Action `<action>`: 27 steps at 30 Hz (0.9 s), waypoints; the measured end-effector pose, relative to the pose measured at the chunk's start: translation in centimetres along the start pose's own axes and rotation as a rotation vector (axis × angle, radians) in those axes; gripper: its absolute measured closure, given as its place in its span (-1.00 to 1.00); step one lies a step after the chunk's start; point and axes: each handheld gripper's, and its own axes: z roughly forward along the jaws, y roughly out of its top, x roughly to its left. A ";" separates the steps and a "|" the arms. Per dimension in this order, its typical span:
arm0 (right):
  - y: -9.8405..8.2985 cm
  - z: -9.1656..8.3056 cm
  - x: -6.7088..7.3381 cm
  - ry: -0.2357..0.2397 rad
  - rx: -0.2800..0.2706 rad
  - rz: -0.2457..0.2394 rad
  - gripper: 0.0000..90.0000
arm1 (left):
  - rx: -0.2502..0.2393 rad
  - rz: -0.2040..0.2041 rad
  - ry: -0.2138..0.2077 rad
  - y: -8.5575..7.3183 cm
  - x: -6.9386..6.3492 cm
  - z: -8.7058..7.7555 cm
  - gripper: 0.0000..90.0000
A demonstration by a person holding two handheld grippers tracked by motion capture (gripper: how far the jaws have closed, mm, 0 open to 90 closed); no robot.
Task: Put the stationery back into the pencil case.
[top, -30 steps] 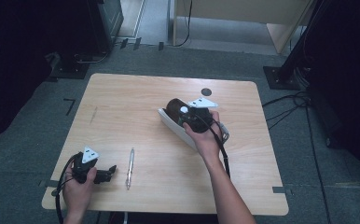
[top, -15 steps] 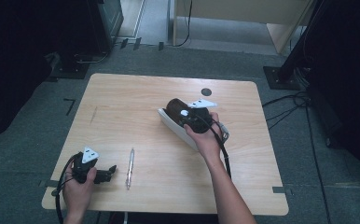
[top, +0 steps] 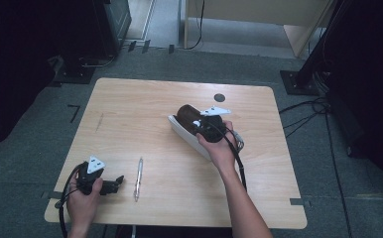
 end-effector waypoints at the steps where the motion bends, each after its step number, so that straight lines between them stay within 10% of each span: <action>1: 0.0 0.0 0.0 0.000 0.000 0.002 0.45 | 0.000 0.000 0.000 0.0 0.0 0.0 -1.00; 27: 0.1 -1.9 0.3 0.004 -0.056 -0.005 0.53 | 0.000 0.002 -0.003 -0.1 -0.1 -0.1 -1.00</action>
